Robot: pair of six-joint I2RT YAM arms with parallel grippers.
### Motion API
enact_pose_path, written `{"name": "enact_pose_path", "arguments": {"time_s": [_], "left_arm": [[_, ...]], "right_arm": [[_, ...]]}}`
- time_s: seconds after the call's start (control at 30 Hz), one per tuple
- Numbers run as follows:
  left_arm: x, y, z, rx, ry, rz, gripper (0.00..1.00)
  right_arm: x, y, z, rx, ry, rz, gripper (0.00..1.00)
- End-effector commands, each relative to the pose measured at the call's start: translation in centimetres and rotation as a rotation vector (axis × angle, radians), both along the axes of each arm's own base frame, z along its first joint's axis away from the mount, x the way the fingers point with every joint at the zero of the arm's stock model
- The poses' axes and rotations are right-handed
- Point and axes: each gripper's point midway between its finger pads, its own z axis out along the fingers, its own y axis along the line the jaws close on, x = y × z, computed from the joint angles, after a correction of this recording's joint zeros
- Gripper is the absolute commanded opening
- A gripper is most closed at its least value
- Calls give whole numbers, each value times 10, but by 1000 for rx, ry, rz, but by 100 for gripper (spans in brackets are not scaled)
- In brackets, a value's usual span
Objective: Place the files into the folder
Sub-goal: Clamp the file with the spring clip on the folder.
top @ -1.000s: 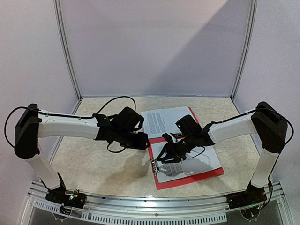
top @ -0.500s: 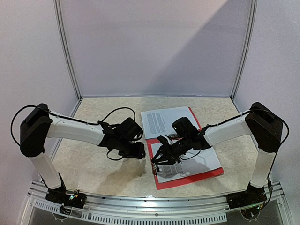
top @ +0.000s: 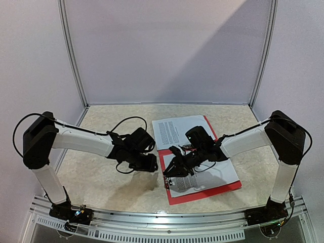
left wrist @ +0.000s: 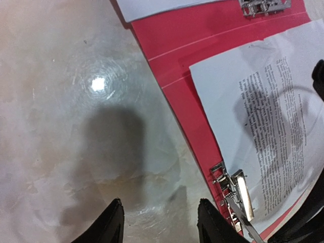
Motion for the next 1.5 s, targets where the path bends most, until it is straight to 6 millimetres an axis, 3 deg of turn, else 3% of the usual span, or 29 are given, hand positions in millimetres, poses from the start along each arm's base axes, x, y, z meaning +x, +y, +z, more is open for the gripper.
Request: {"name": "enact_pose_path", "arguments": {"time_s": [0.0, 0.63, 0.97, 1.47], "left_arm": [[1, 2, -8, 7, 10, 4, 50], [1, 1, -9, 11, 11, 0, 49], [1, -14, 3, -49, 11, -16, 49], [-12, -44, -14, -133, 76, -43, 49]], "right_arm": [[-8, 1, -6, -1, 20, 21, 15], [-13, -2, -16, -14, 44, 24, 11], [-23, -15, -30, -72, 55, 34, 8], [-34, -40, -59, -209, 3, 60, 6]]}}
